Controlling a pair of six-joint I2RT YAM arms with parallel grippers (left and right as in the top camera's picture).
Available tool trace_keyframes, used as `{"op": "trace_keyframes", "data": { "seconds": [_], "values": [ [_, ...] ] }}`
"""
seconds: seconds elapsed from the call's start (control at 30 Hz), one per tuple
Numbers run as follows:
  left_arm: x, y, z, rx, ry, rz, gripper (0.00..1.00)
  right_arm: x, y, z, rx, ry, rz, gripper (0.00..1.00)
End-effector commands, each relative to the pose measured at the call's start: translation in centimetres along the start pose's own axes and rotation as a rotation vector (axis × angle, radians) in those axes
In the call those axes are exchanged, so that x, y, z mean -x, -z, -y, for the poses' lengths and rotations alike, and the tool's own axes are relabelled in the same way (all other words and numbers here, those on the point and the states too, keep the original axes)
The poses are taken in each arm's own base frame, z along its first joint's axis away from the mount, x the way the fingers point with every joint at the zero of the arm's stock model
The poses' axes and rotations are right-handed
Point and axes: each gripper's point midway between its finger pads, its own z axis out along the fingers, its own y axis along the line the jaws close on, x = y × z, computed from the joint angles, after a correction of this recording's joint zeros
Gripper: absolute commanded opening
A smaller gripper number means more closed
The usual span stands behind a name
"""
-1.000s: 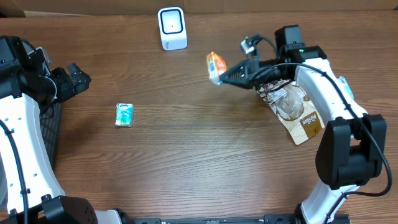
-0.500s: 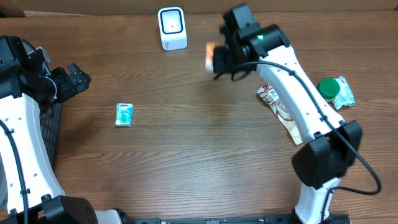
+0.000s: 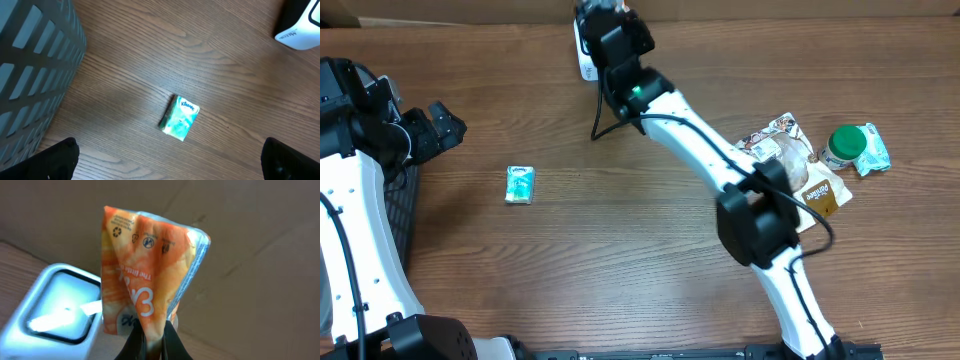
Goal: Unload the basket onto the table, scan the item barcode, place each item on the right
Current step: 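Hold the orange pack in front of the white scanner, then carry the orange pack right and set it by the bread bag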
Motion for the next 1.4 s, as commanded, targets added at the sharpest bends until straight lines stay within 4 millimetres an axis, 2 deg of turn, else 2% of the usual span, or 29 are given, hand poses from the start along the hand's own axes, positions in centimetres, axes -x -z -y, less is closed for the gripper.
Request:
{"op": "trace_keyframes", "data": {
  "seconds": [0.0, 0.2, 0.33, 0.53, 0.97, 1.03, 1.13, 1.27, 1.37],
  "values": [
    [0.5, 0.4, 0.3, -0.012, 0.008, 0.016, 0.99, -1.5, -1.9, -0.1, -0.078, 0.286, -0.008, 0.04],
    [0.5, 0.4, 0.3, -0.012, 0.008, 0.016, 1.0, -4.0, -4.2, -4.1, -0.016, 0.412, 0.033, 0.04],
    [0.5, 0.4, 0.3, -0.012, 0.008, 0.016, 0.99, -4.9, -4.9, -6.0, 0.028, 0.478, 0.061, 0.04],
    [0.5, 0.4, 0.3, -0.012, 0.008, 0.016, 0.99, -4.6, -4.7, -6.5, 0.042, 0.475, 0.077, 0.04],
    [0.5, 0.4, 0.3, -0.012, 0.008, 0.016, 1.0, -4.4, -4.6, -5.4, -0.004, 0.473, 0.058, 0.04],
    [0.5, 0.4, 0.3, -0.012, 0.008, 0.016, 1.0, -3.6, -4.3, -4.7, -0.016, 0.46, 0.065, 0.04],
    [0.5, 0.4, 0.3, -0.012, 0.008, 0.016, 1.0, -1.3, -3.2, -3.0, -0.03, 0.351, 0.093, 0.04],
    [0.5, 0.4, 0.3, -0.012, 0.008, 0.016, 1.0, 1.9, -1.3, -0.3, -0.038, 0.224, 0.127, 0.04],
    [0.5, 0.4, 0.3, -0.012, 0.008, 0.016, 0.99, 3.5, 0.3, 1.5, -0.028, 0.167, 0.123, 0.04]
  ]
}}
